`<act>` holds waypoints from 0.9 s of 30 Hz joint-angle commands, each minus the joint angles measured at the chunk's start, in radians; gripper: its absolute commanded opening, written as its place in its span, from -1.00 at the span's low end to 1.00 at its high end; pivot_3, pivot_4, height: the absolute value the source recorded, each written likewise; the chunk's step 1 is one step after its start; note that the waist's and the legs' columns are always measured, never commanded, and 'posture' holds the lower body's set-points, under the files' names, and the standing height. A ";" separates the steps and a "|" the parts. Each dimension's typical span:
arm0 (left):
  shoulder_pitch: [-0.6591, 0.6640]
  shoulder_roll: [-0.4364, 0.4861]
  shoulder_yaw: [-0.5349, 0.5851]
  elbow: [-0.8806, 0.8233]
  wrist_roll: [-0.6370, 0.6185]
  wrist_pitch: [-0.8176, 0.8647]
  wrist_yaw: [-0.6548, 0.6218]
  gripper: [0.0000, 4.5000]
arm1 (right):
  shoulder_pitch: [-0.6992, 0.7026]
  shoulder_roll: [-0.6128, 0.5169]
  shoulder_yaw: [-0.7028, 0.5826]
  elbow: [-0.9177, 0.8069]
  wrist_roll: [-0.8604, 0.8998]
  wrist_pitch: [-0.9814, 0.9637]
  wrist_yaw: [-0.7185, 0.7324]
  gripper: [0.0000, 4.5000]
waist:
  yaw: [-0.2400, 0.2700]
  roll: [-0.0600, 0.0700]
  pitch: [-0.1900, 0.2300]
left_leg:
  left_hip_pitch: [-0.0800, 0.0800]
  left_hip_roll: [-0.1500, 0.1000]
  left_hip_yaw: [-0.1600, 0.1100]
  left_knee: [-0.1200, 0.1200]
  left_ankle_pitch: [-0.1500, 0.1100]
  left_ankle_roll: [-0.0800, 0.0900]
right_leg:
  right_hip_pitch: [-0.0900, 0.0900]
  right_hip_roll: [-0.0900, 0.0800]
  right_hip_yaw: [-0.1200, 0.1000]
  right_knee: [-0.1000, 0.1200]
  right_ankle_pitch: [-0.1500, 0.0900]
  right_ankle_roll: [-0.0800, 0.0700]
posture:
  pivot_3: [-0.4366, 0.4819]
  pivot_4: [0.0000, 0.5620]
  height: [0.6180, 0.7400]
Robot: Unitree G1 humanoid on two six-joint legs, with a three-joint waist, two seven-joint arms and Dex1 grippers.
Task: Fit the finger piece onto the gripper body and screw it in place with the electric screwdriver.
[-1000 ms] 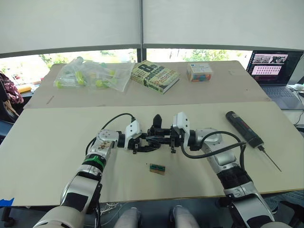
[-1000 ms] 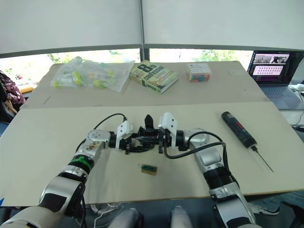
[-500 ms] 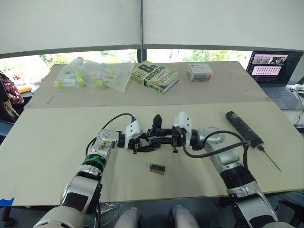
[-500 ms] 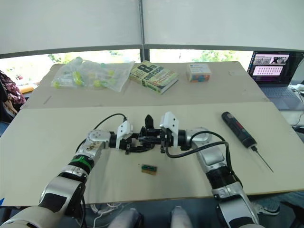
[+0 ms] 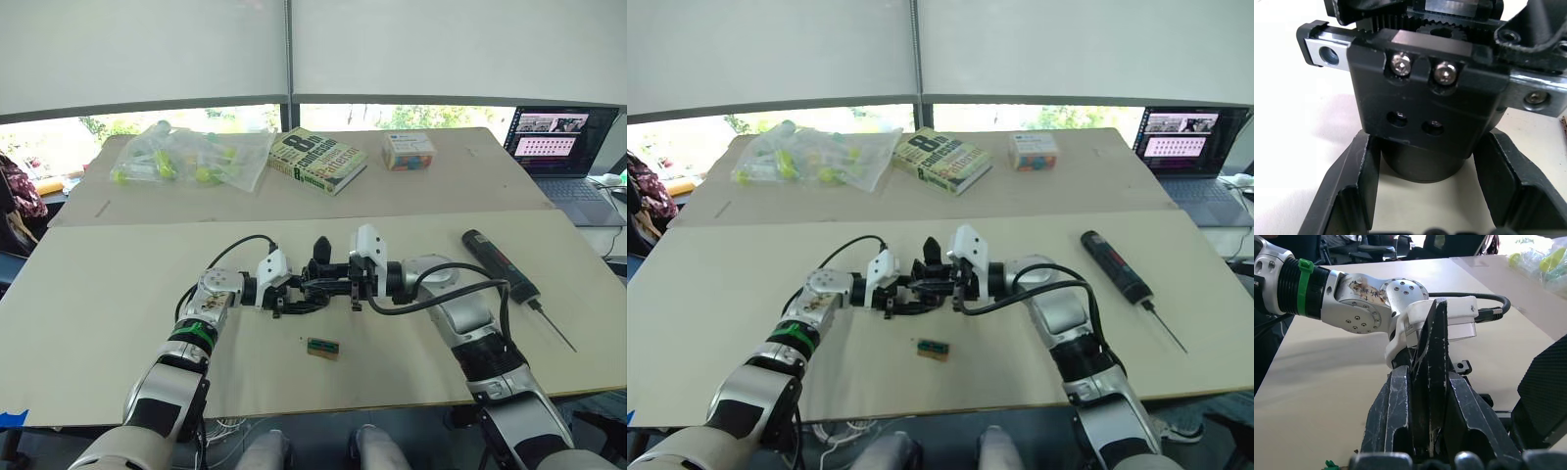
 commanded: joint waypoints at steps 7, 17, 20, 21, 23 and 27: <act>0.023 0.008 -0.014 -0.014 0.020 0.016 -0.004 0.02 | 0.043 -0.040 0.054 0.023 -0.047 0.081 0.014 -0.81 | 0.000 0.000 -0.002 | 0.001 0.000 0.000 0.000 0.000 0.000 | 0.001 0.000 0.000 0.001 0.000 0.000 | -0.05 -0.47 1.00; 0.029 0.013 -0.014 -0.021 0.020 0.023 -0.004 0.02 | 0.018 -0.031 -0.006 0.059 -0.045 0.021 -0.030 -0.81 | 0.000 0.000 -0.002 | 0.001 0.000 0.000 0.000 0.000 0.000 | 0.001 0.000 0.000 0.001 0.000 0.000 | -0.05 -0.47 1.00; 0.028 0.012 -0.015 -0.018 0.021 0.022 -0.004 0.02 | 0.017 -0.036 -0.001 0.065 -0.053 0.025 -0.031 -0.81 | 0.000 0.000 -0.002 | 0.001 0.000 0.000 0.000 0.000 0.000 | 0.001 0.000 0.000 0.001 0.000 0.000 | -0.05 -0.47 1.00; 0.028 0.011 -0.015 -0.017 0.021 0.022 -0.004 0.02 | 0.019 -0.036 0.007 0.065 -0.056 0.031 -0.029 -0.81 | 0.000 0.000 -0.002 | 0.001 0.000 0.000 0.000 0.000 0.000 | 0.001 0.000 0.000 0.001 0.000 0.000 | -0.05 -0.47 1.00; 0.027 0.009 -0.015 -0.017 0.020 0.022 -0.004 0.02 | 0.026 -0.036 0.025 0.060 -0.062 0.047 -0.026 -0.81 | 0.000 0.000 -0.002 | 0.001 0.000 0.000 0.000 0.000 0.000 | 0.001 0.000 0.000 0.001 0.000 0.000 | -0.05 -0.47 1.00; 0.030 0.009 -0.015 -0.022 0.019 0.025 -0.004 0.02 | 0.056 -0.049 0.075 0.007 -0.052 0.103 0.010 -0.81 | 0.000 0.000 -0.002 | 0.001 0.000 0.000 0.000 0.000 0.000 | 0.001 0.000 0.000 0.001 0.000 0.000 | -0.05 -0.47 1.00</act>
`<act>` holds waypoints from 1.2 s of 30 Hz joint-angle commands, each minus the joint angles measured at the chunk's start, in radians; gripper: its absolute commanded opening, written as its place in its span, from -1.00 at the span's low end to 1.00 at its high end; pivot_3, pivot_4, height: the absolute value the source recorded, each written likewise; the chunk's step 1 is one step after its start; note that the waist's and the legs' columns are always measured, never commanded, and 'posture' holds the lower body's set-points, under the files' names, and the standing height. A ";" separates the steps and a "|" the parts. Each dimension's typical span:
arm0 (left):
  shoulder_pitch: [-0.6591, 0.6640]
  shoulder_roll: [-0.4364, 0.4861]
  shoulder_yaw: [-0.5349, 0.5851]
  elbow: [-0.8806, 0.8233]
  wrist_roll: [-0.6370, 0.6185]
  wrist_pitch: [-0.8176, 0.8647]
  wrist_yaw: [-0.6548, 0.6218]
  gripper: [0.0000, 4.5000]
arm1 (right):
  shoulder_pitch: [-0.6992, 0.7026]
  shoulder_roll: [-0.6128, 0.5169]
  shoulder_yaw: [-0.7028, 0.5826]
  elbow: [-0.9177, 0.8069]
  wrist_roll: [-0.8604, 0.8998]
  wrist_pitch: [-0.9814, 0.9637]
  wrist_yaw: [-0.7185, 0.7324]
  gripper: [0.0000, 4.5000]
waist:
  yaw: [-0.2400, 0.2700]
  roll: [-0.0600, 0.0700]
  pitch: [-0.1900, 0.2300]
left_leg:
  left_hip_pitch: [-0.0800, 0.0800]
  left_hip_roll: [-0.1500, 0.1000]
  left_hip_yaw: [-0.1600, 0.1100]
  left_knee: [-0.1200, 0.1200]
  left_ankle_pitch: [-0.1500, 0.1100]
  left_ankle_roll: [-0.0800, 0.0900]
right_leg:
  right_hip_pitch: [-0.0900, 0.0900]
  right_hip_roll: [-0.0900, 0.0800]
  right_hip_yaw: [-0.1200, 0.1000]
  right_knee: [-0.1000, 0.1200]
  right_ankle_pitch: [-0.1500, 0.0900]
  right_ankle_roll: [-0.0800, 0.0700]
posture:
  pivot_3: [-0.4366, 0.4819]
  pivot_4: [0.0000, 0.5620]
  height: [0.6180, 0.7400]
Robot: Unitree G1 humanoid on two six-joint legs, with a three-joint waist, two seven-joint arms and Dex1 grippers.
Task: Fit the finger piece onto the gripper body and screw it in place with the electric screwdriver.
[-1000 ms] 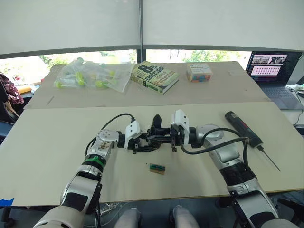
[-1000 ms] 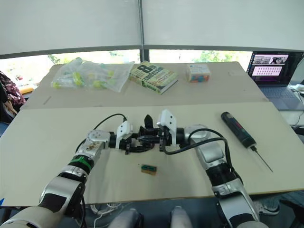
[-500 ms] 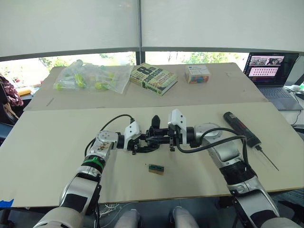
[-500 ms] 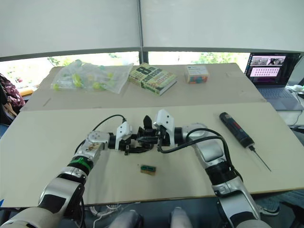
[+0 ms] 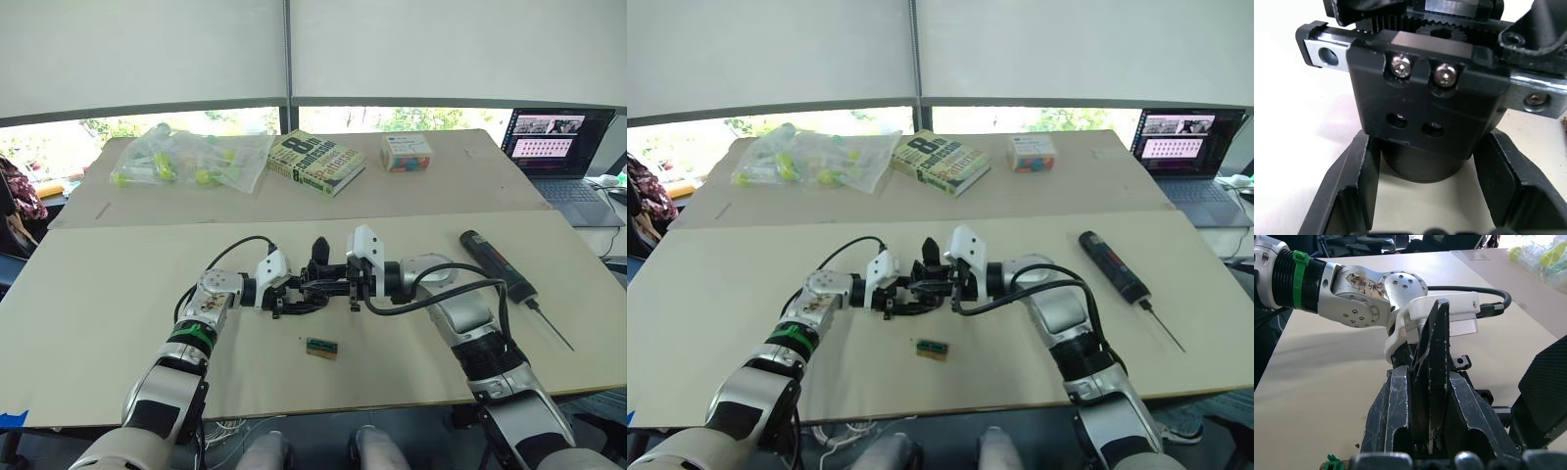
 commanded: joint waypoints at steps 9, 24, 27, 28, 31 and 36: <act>0.034 0.011 -0.017 -0.019 0.017 0.013 -0.017 0.02 | 0.060 -0.016 0.060 0.049 -0.050 0.099 -0.014 -0.81 | -0.001 0.000 -0.001 | 0.000 0.000 0.000 -0.001 0.000 0.000 | 0.000 0.000 0.000 -0.001 0.000 0.000 | -0.05 -0.47 1.00; 0.045 0.017 -0.018 -0.030 0.017 0.016 -0.017 0.02 | 0.026 -0.004 0.019 0.074 -0.045 0.018 -0.008 -0.81 | -0.005 0.000 -0.002 | 0.004 0.002 0.000 -0.001 0.000 0.000 | 0.002 0.002 0.001 0.001 0.000 0.000 | -0.05 -0.47 1.00; 0.048 0.016 -0.018 -0.031 0.018 0.017 -0.014 0.02 | 0.023 -0.006 0.016 0.052 -0.032 0.028 0.002 -0.81 | -0.005 0.000 -0.002 | 0.004 0.002 0.000 -0.001 0.000 0.000 | 0.001 0.002 0.001 0.001 0.000 0.000 | -0.05 -0.47 1.00; 0.048 0.016 -0.018 -0.031 0.018 0.016 -0.013 0.02 | 0.021 -0.005 0.015 0.042 -0.030 0.026 0.002 -0.81 | -0.005 0.000 -0.002 | 0.003 0.002 0.000 -0.002 0.000 0.000 | 0.001 0.002 0.001 0.001 0.000 0.000 | -0.05 -0.47 1.00; 0.050 0.015 -0.017 -0.032 0.018 0.017 -0.009 0.02 | 0.015 0.000 0.011 0.024 -0.024 0.028 0.000 -0.81 | -0.005 0.000 -0.002 | 0.003 0.001 0.000 -0.001 0.000 0.000 | 0.001 0.002 0.001 0.000 0.000 0.000 | -0.05 -0.47 1.00; 0.058 0.016 -0.015 -0.038 0.018 0.017 -0.005 0.02 | 0.002 0.021 -0.017 0.002 0.001 0.005 -0.009 -0.45 | -0.005 0.000 -0.002 | 0.002 0.001 0.000 -0.001 0.000 0.000 | 0.000 0.002 0.001 0.000 0.000 0.000 | -0.05 -0.47 1.00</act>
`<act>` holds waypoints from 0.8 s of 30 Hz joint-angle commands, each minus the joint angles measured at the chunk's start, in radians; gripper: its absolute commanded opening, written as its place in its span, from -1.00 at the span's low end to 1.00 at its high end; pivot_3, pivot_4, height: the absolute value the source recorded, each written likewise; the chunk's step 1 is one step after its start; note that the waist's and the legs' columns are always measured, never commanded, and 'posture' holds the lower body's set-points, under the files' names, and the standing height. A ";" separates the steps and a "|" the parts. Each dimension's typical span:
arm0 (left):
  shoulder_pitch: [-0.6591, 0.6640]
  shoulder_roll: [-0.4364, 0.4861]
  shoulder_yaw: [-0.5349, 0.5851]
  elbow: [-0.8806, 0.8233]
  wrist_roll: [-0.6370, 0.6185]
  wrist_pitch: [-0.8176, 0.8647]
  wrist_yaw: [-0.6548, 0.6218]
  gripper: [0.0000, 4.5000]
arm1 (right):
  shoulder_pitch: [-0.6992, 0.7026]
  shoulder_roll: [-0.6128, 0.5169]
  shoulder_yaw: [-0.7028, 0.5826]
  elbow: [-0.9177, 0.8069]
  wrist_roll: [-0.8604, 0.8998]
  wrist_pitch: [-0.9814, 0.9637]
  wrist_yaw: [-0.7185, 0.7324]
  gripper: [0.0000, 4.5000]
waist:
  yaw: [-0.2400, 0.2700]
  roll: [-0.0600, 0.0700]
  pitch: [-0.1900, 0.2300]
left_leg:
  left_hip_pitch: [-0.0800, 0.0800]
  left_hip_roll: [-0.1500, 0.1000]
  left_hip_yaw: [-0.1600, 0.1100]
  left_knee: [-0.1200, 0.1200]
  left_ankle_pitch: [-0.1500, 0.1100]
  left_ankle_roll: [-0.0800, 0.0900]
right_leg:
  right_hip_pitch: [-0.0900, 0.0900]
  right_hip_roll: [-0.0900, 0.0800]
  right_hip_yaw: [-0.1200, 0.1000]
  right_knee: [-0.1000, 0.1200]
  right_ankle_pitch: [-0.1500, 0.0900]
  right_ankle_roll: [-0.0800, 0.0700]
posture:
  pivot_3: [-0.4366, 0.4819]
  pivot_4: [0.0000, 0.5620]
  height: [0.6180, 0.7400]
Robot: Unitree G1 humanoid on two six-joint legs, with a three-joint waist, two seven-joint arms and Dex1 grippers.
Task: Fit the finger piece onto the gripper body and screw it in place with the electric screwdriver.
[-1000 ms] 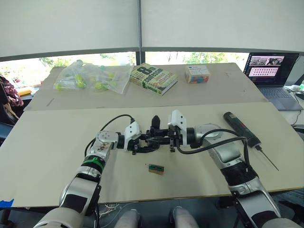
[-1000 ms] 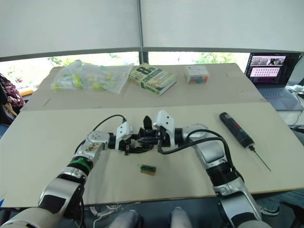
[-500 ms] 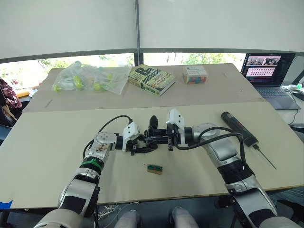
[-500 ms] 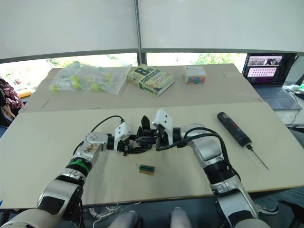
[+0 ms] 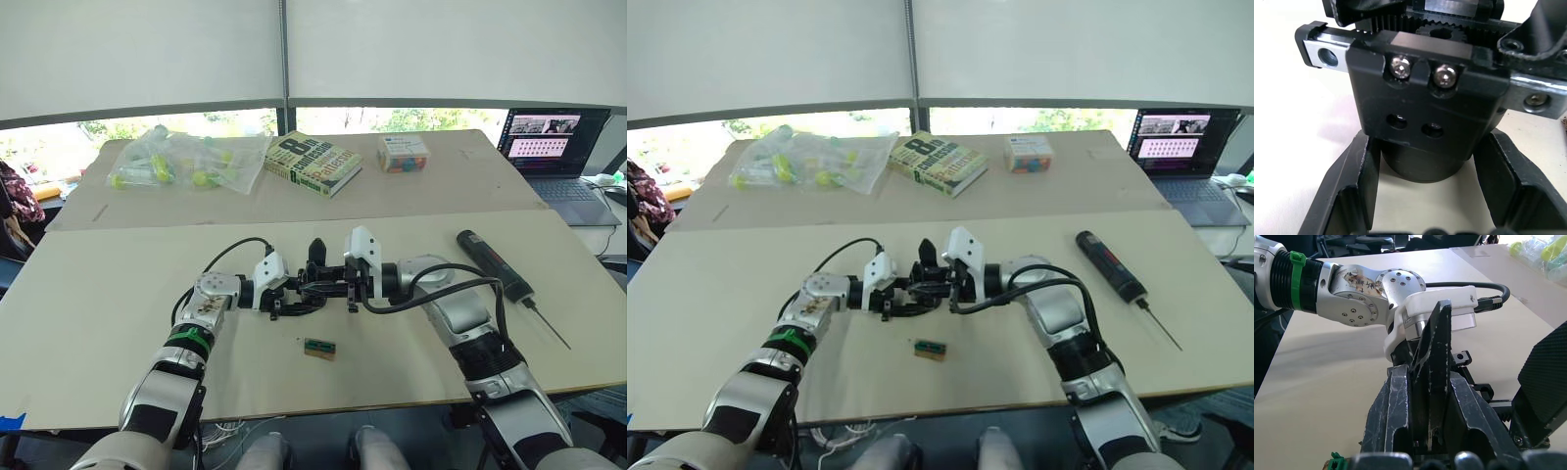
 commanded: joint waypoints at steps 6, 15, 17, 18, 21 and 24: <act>0.035 0.010 -0.013 -0.004 0.014 0.024 -0.008 0.02 | 0.007 0.006 -0.032 -0.045 0.026 -0.030 0.012 0.38 | 0.001 0.000 0.000 | -0.004 0.000 0.000 0.000 0.000 0.000 | -0.003 0.000 0.000 0.000 0.000 0.000 | -0.05 -0.47 1.00; 0.051 0.003 -0.011 -0.014 0.012 0.029 0.002 0.02 | -0.001 0.024 -0.075 -0.047 0.073 -0.082 0.038 0.97 | 0.000 0.000 0.000 | -0.004 0.000 0.000 0.000 0.000 0.000 | -0.003 0.000 0.000 -0.001 0.000 0.000 | -0.05 -0.47 1.00; 0.054 0.003 -0.006 -0.013 0.010 0.023 0.013 0.02 | 0.003 0.028 -0.098 -0.063 0.105 -0.086 0.053 0.97 | 0.000 0.000 0.000 | -0.004 0.000 0.000 0.000 0.000 0.000 | -0.003 0.000 0.000 -0.001 0.000 0.000 | -0.05 -0.47 1.00; 0.053 0.002 -0.001 -0.010 0.006 0.025 0.020 0.02 | 0.007 0.030 -0.109 -0.070 0.120 -0.089 0.060 0.97 | 0.000 0.000 0.000 | -0.004 0.000 0.000 0.000 0.000 0.000 | -0.003 0.000 0.000 -0.001 0.000 0.000 | -0.05 -0.47 1.00; 0.046 0.002 0.014 -0.003 -0.012 0.042 0.019 0.02 | 0.016 0.040 -0.148 -0.086 0.169 -0.113 0.075 0.97 | 0.000 0.000 0.001 | -0.004 0.000 0.000 0.000 0.000 0.000 | -0.003 0.000 0.000 -0.001 0.000 0.000 | -0.05 -0.47 1.00; 0.046 0.006 0.022 -0.006 -0.024 0.054 0.004 0.73 | 0.019 0.046 -0.181 -0.100 0.209 -0.122 0.082 1.00 | 0.000 0.000 0.001 | -0.003 0.000 0.000 0.000 0.000 0.000 | -0.003 0.000 0.000 -0.001 0.000 0.000 | -0.05 -0.47 1.00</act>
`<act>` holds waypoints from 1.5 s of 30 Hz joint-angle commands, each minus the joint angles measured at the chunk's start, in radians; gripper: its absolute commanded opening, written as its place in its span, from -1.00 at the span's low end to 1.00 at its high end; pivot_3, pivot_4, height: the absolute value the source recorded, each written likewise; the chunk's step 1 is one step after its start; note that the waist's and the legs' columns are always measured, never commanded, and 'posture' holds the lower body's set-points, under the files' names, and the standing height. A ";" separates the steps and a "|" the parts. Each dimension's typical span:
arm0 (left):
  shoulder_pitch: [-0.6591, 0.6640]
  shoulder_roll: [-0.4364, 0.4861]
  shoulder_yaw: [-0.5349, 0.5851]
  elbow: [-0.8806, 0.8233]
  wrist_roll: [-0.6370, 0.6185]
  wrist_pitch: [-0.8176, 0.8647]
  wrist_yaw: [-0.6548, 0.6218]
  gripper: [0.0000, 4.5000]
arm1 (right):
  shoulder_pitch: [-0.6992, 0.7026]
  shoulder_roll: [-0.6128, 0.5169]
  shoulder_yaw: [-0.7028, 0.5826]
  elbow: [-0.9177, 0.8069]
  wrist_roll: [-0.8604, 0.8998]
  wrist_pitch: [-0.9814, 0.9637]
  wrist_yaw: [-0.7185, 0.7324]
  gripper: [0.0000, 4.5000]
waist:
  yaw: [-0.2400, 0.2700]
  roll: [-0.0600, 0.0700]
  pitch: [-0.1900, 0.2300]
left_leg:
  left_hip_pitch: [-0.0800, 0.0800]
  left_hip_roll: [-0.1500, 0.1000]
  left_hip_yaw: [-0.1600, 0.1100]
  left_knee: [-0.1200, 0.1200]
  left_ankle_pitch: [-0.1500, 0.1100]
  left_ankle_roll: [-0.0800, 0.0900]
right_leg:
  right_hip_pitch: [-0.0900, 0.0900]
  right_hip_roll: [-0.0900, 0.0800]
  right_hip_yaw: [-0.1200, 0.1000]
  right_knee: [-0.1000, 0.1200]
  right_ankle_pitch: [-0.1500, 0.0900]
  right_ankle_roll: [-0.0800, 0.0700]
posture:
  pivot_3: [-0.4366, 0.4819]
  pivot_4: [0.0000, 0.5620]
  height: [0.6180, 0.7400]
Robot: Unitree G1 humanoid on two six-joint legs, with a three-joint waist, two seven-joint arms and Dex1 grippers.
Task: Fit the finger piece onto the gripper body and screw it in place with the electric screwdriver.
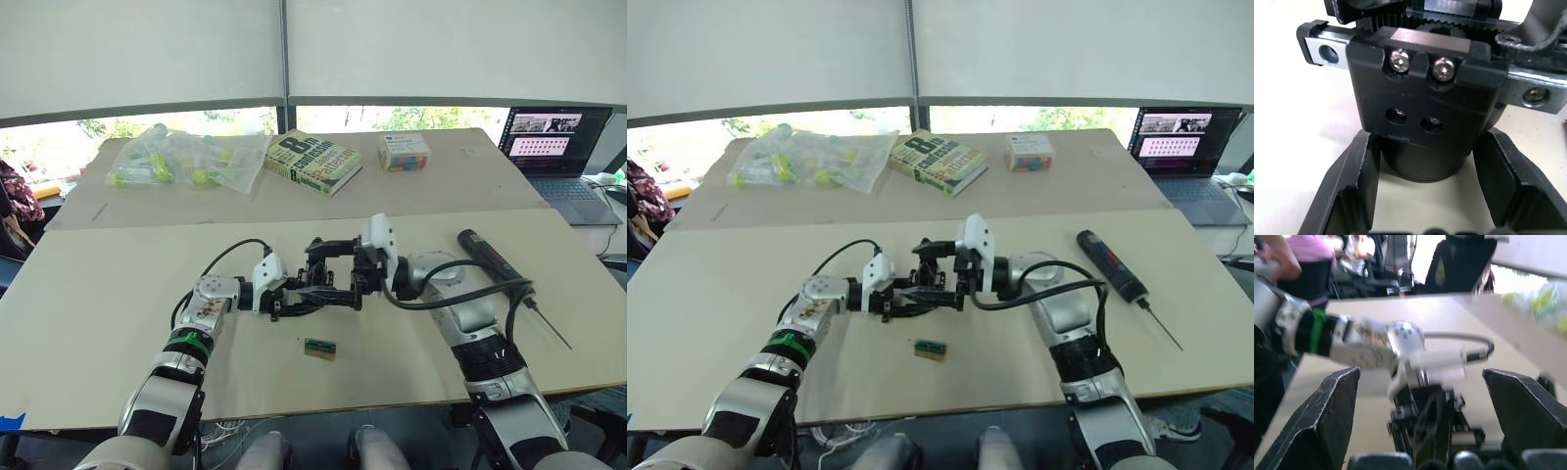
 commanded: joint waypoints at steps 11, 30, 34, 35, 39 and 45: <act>0.191 0.186 0.100 -0.209 -0.111 0.050 -0.094 0.98 | 0.114 -0.127 -0.234 -0.181 0.124 -0.022 -0.039 1.00 | -0.020 0.001 0.000 | 0.000 0.003 0.000 -0.002 -0.001 -0.001 | -0.001 0.001 0.001 0.000 0.000 0.000 | -0.05 -0.47 1.00; 0.610 0.365 0.370 -1.010 -0.443 0.380 0.114 0.98 | 0.874 -0.275 -0.830 -0.083 0.042 -0.327 -0.226 1.00 | 0.026 0.006 0.005 | -0.002 0.010 0.004 -0.008 -0.002 -0.001 | 0.002 0.003 0.004 -0.014 0.000 -0.002 | -0.05 -0.47 1.00; 0.663 0.380 0.369 -1.097 -0.498 0.446 0.106 0.98 | 0.992 -0.223 -0.893 -0.113 0.051 -0.339 -0.286 1.00 | 0.020 0.007 0.005 | -0.001 0.013 0.006 -0.008 -0.002 -0.001 | 0.002 0.005 0.004 -0.014 -0.003 0.000 | -0.05 -0.47 1.00; 0.671 0.377 0.373 -1.107 -0.507 0.452 0.114 0.98 | 1.008 -0.215 -0.900 -0.125 0.057 -0.336 -0.298 1.00 | 0.021 0.008 0.005 | -0.001 0.014 0.006 -0.008 -0.002 -0.001 | 0.002 0.005 0.004 -0.014 -0.003 0.000 | -0.05 -0.47 1.00; 0.697 0.375 0.381 -1.149 -0.531 0.467 0.135 0.98 | 1.030 -0.202 -0.914 -0.170 0.088 -0.304 -0.349 1.00 | 0.018 0.008 0.005 | -0.001 0.014 0.007 -0.008 -0.002 -0.001 | 0.002 0.005 0.005 -0.014 -0.004 0.001 | -0.05 -0.47 1.00; 0.686 0.385 0.352 -1.208 -0.529 0.470 0.145 0.98 | 0.873 -0.377 -0.856 -0.109 0.085 -0.155 -0.367 1.00 | 0.014 0.009 0.006 | 0.000 0.014 0.009 -0.008 -0.002 -0.001 | 0.003 0.005 0.005 -0.014 -0.005 0.002 | -0.05 -0.47 1.00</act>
